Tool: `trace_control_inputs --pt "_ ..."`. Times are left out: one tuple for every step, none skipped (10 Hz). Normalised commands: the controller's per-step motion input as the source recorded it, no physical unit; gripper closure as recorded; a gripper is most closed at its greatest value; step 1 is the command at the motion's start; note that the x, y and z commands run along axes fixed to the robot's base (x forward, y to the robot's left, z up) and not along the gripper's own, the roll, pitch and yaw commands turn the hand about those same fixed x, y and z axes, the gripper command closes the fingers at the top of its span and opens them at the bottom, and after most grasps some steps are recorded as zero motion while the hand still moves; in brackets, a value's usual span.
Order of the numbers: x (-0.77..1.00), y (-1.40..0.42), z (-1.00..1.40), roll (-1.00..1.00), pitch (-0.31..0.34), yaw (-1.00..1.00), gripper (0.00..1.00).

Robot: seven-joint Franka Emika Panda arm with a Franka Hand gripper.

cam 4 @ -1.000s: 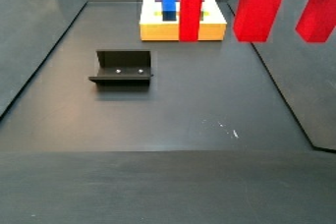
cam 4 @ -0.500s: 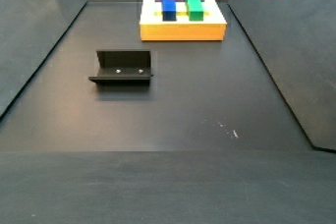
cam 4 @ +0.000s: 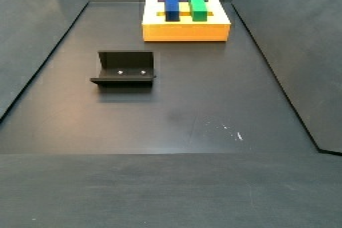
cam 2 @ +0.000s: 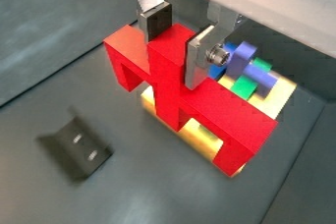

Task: Pick up the red object. Move up. Move to above the board. Insert the red object.
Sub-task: Move to above the board, then insert the red object.

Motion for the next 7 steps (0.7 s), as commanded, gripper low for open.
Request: trace_control_inputs --pt "0.19 -1.40 0.16 0.00 0.101 0.00 1.00" --pt "0.20 -1.40 0.16 0.00 0.120 0.00 1.00" --pt "0.26 -1.40 0.17 0.01 0.161 0.01 1.00" --pt "0.21 -0.99 0.13 0.02 0.169 0.01 1.00" --pt "0.15 -0.46 0.07 0.03 0.168 0.01 1.00" --pt "0.11 -0.26 0.05 0.03 0.134 0.01 1.00" --pt "-0.08 0.32 -0.31 0.00 -0.071 -0.06 1.00"
